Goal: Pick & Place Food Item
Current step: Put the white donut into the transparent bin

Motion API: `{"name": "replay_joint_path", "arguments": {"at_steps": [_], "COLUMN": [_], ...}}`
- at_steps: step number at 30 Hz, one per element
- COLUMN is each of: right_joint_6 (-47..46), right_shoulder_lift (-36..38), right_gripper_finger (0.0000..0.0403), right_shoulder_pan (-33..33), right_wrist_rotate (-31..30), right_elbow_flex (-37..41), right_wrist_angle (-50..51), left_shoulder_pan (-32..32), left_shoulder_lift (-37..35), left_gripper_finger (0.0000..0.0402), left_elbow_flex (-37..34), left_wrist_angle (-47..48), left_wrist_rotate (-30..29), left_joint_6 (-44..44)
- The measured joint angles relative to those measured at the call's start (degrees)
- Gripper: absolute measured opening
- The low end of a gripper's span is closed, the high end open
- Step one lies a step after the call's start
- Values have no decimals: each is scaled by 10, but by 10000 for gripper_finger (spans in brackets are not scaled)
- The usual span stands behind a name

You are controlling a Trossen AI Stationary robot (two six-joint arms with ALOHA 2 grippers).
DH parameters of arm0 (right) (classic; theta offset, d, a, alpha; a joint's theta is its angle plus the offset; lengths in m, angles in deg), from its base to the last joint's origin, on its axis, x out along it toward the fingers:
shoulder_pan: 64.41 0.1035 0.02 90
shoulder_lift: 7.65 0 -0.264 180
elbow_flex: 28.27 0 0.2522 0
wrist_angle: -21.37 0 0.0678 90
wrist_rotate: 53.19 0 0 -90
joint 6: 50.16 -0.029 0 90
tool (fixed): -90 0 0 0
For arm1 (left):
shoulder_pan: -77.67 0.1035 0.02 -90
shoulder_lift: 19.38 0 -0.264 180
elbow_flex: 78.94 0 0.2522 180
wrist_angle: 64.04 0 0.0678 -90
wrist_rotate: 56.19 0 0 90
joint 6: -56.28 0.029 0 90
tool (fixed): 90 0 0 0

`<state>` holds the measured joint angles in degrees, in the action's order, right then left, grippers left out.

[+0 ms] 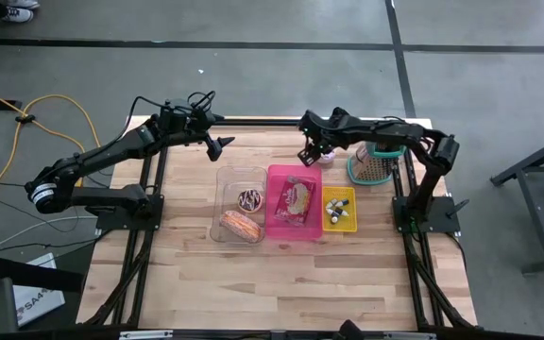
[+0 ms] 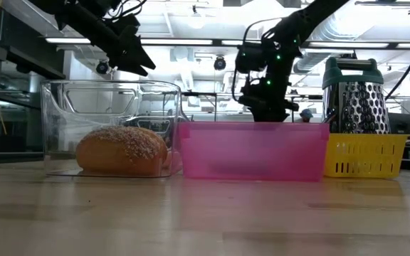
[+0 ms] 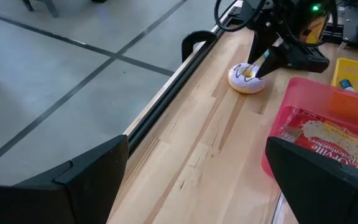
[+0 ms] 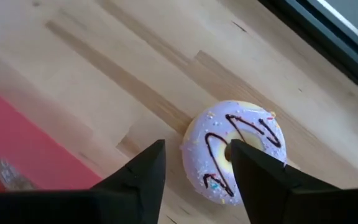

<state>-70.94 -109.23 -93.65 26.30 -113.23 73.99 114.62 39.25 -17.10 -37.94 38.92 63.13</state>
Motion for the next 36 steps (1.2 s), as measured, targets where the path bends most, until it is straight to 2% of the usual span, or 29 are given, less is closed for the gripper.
{"name": "replay_joint_path", "arguments": {"at_steps": [10, 15, 23, 36], "right_joint_6": [-98, -96, -90, -79], "right_shoulder_lift": [-19, -45, -48, -50], "right_gripper_finger": [183, 196, 212, 217], "right_shoulder_pan": [-12, -20, -24, -24], "right_wrist_rotate": [0, 4, 11, 26], "right_elbow_flex": [0, 0, 0, 0], "right_wrist_angle": [18, 12, 9, -4], "left_shoulder_pan": [0, 0, 0, 0], "left_shoulder_lift": [0, 0, 0, 0], "left_gripper_finger": [372, 372, 372, 372], "left_elbow_flex": [0, 0, 0, 0], "left_wrist_angle": [0, 0, 0, 0], "left_wrist_rotate": [0, 0, 0, 0], "left_joint_6": [0, 0, 0, 0]}}
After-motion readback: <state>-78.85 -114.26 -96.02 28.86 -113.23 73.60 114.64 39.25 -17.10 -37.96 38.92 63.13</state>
